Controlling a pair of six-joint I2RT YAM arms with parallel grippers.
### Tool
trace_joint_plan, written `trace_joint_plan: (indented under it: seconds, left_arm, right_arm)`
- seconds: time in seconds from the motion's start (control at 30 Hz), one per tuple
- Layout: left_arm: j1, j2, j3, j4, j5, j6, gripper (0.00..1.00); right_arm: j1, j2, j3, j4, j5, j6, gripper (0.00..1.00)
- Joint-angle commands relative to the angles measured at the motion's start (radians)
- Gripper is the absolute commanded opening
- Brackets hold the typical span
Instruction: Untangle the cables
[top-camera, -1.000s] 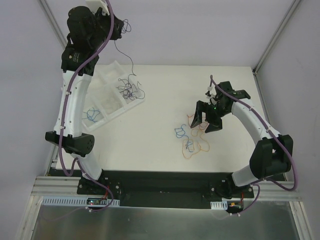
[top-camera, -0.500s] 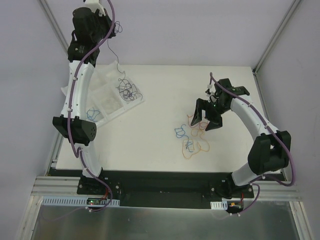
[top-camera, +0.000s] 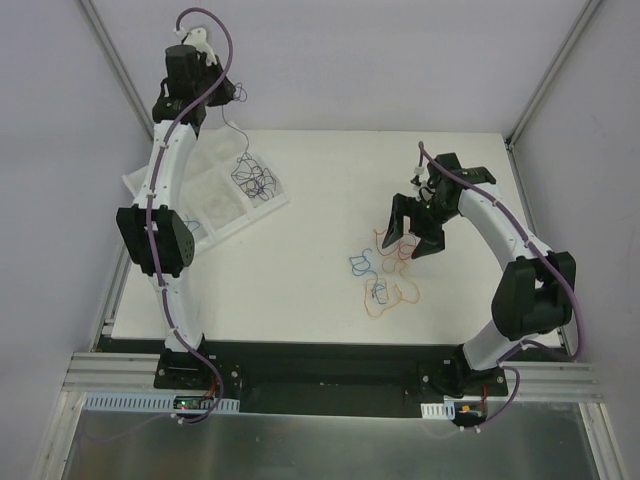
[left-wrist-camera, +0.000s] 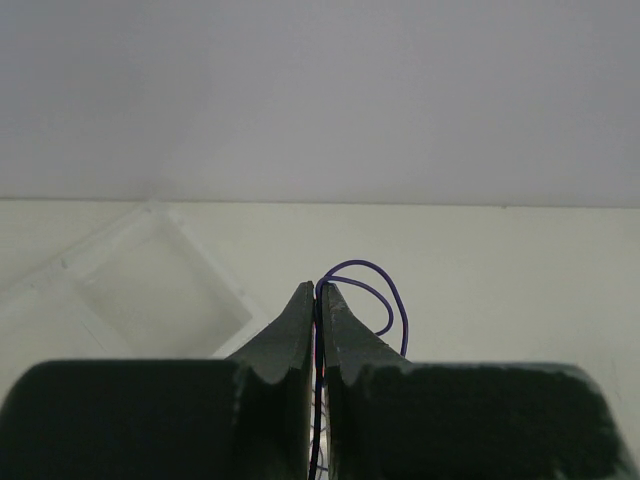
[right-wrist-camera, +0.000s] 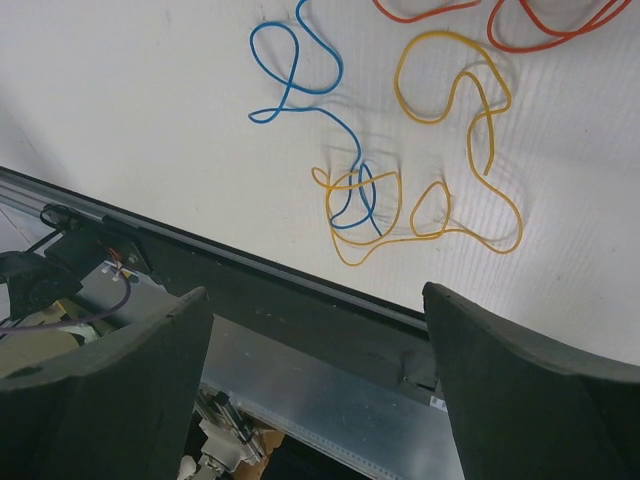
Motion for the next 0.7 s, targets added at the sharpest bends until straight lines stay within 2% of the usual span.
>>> trace_joint_plan:
  seconds: [0.0,0.1,0.3,0.67]
  left_arm:
    - [0.001,-0.021,-0.149,0.043,0.024,-0.096,0.00]
    - [0.004,-0.007,-0.239,0.037,0.011,-0.150,0.00]
    - [0.023,0.080,-0.275,-0.087,0.029,-0.302,0.00]
    - [0.020,0.177,-0.299,-0.205,-0.085,-0.288,0.00]
  right_arm:
    - [-0.006,0.018,0.058,-0.042,0.013,0.013,0.89]
    - [-0.006,0.024,0.061,-0.047,0.013,0.010,0.89]
    - [-0.010,0.012,0.040,-0.047,0.019,0.002,0.89]
    - [-0.014,-0.011,0.009,-0.027,0.002,0.018,0.88]
